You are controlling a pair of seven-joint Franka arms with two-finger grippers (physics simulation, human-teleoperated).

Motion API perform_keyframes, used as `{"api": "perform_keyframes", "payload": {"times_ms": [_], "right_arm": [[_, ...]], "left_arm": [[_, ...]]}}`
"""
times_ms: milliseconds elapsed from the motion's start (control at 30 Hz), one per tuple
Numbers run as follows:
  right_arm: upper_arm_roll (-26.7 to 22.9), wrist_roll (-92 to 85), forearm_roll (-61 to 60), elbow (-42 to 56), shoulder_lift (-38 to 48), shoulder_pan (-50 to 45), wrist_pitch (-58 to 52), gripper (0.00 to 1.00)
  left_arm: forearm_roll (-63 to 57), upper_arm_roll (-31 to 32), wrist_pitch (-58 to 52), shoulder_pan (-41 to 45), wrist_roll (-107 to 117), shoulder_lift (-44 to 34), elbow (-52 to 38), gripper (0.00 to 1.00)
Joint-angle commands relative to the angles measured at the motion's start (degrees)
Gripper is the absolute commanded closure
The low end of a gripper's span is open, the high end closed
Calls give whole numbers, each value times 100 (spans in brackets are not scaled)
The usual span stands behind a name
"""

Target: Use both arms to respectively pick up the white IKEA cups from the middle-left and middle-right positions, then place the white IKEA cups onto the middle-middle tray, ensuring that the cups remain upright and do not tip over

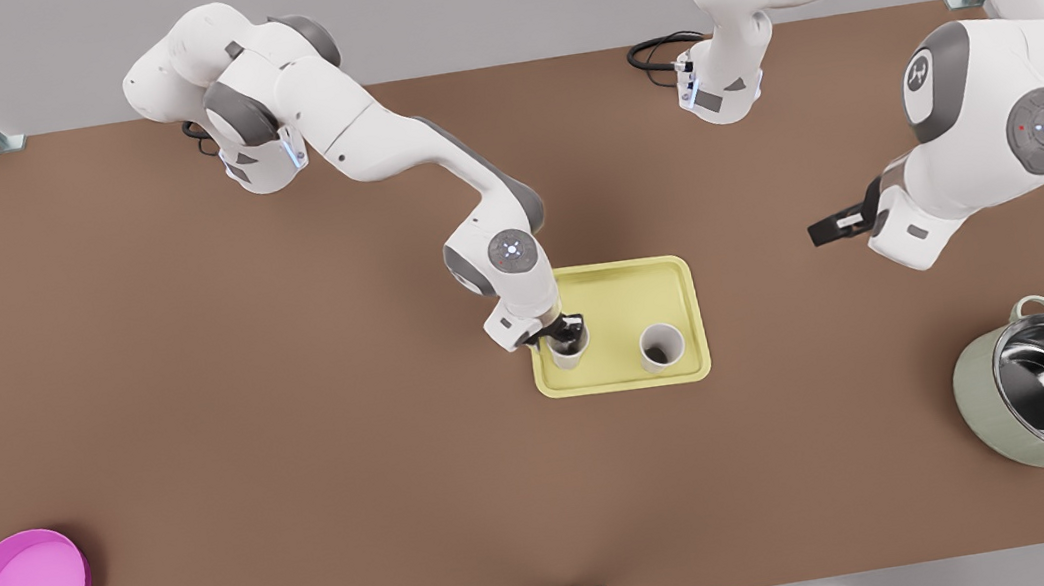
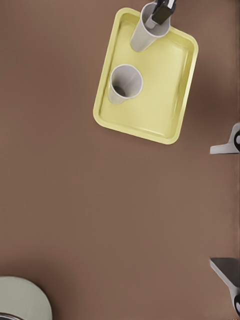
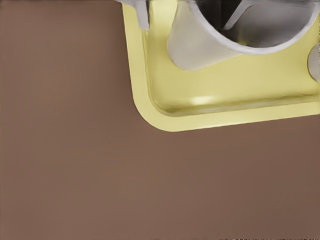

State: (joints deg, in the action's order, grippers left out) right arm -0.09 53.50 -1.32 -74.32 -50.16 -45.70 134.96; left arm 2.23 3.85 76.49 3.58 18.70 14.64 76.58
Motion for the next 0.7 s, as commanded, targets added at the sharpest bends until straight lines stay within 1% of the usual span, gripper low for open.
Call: {"api": "perform_keyframes", "payload": {"times_ms": [0,267,433,467,533,567,600,633,667], "right_arm": [[0,987,9,5,15,9,-5,0],[0,908,18,-109,261,17,-180,0],[18,812,-52,-347,1157,193,-883,0],[18,418,-315,-347,1298,351,-1146,0],[-9,-1074,-316,-329,1377,982,-2199,0],[-44,-2351,-281,-215,1413,1730,-3132,0],[-53,-3476,-272,-153,1395,2372,-3757,0],[-53,-4458,-80,-162,1342,2942,-3959,0],[-53,-5128,430,-136,1342,3373,-4170,0]], "left_arm": [[6,2,-160,2,-464,-5,-3,0],[6,2,-152,2,-446,4,-3,0],[6,2,-152,2,-447,30,-3,0],[6,2,-152,2,-455,30,-3,0],[6,2,-152,2,-446,22,-3,0],[6,2,-160,2,-447,22,-3,0],[6,2,-160,-6,-464,30,6,0],[6,-7,-160,-33,-464,30,24,0],[15,2,-169,-138,-482,30,33,0]]}}
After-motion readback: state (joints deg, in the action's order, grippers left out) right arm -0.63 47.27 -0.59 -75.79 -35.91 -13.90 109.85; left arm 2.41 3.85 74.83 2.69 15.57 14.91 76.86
